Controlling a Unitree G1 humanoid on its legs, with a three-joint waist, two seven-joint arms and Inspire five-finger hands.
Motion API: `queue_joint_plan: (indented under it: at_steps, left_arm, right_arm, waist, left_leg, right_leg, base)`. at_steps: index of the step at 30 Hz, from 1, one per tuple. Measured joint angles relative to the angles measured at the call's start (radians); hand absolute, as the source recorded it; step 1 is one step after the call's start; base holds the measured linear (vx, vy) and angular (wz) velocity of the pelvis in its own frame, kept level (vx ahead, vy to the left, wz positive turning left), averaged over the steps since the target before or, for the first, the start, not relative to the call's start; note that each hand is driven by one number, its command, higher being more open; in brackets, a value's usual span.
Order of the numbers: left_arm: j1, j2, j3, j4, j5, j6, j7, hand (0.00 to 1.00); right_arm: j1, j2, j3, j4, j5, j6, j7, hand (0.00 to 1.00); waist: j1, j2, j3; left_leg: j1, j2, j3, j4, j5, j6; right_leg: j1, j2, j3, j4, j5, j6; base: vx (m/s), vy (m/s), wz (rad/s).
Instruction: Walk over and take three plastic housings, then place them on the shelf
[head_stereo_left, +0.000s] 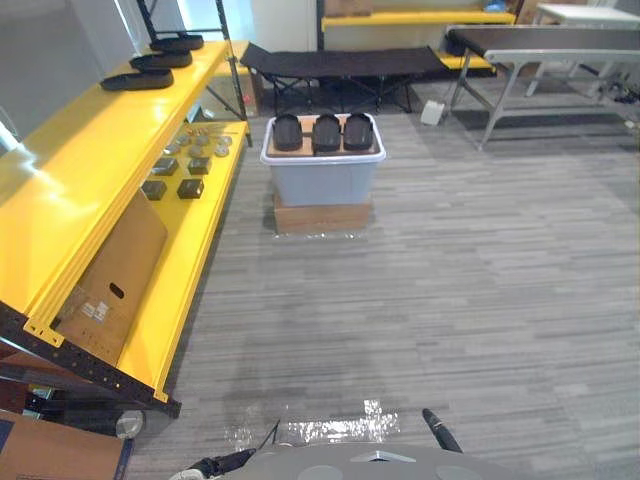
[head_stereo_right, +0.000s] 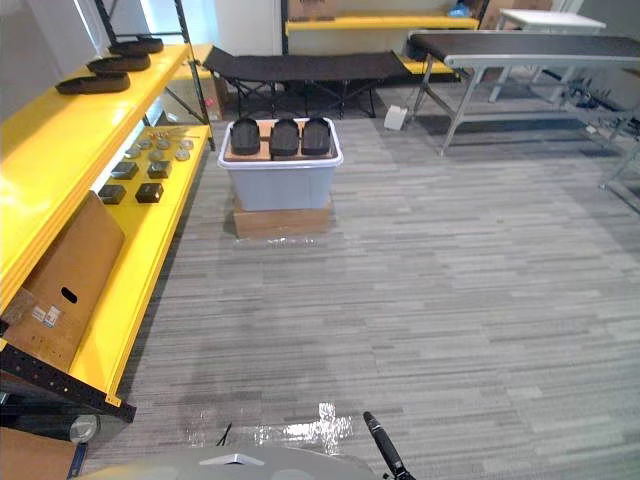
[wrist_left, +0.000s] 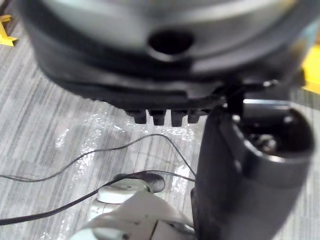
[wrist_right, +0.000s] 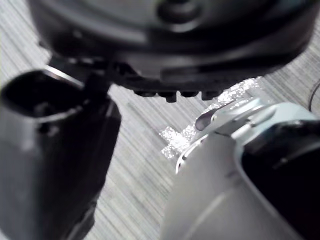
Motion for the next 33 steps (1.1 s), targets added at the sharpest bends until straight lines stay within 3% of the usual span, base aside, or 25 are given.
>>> queue_joint_plan:
  at_steps: [6, 11, 19, 23, 33]
  left_arm:
    - [-0.018, 0.002, -0.008, 0.024, 0.008, -0.004, -0.001, 1.0]
    - [-0.044, 0.012, -0.019, 0.023, -0.004, -0.019, -0.001, 1.0]
    - [-0.072, -0.001, -0.132, -0.11, 0.0, -0.201, -0.033, 1.0]
    - [-0.105, -0.047, -0.176, -0.124, 0.001, -0.223, -0.04, 1.0]
    - [-0.082, -0.06, -0.193, -0.106, -0.076, -0.219, -0.037, 1.0]
  right_arm:
    - [-0.017, 0.01, -0.028, 0.019, -0.023, -0.021, -0.012, 1.0]
    - [-0.056, 0.029, -0.008, 0.016, -0.022, -0.094, -0.014, 1.0]
    - [-0.097, 0.026, 0.145, -0.146, -0.222, -0.249, 0.065, 1.0]
    - [-0.124, 0.026, 0.201, -0.146, -0.245, -0.252, 0.064, 1.0]
    - [-0.093, 0.031, 0.17, -0.117, -0.04, -0.263, 0.018, 1.0]
  waist:
    - [-0.002, -0.014, 0.015]
    - [-0.004, -0.032, 0.034]
    - [-0.008, -0.032, 0.039]
    - [-0.015, -0.028, 0.039]
    - [-0.03, -0.022, 0.042]
  left_leg:
    - [0.087, -0.02, 0.005, -0.121, 0.047, -0.001]
    - [0.097, -0.025, 0.008, -0.154, 0.063, -0.006]
    - [0.078, -0.029, 0.008, -0.159, 0.084, -0.002]
    - [0.08, -0.029, 0.007, -0.16, 0.09, 0.0]
    - [0.097, -0.028, 0.021, -0.16, 0.089, -0.002]
  right_leg:
    - [0.037, -0.002, -0.007, -0.024, 0.008, 0.002]
    - [0.031, -0.004, -0.011, -0.024, 0.011, 0.007]
    - [0.01, -0.008, -0.015, -0.022, 0.015, 0.013]
    - [0.014, -0.008, -0.02, -0.023, 0.018, 0.01]
    - [0.034, -0.004, -0.01, -0.043, 0.029, 0.006]
  base:
    - [0.08, 0.02, -0.01]
    - [-0.01, 0.0, 0.0]
    - [-0.07, -0.008, 0.0]
    - [-0.07, -0.014, 0.03]
    - [-0.01, -0.003, -0.03]
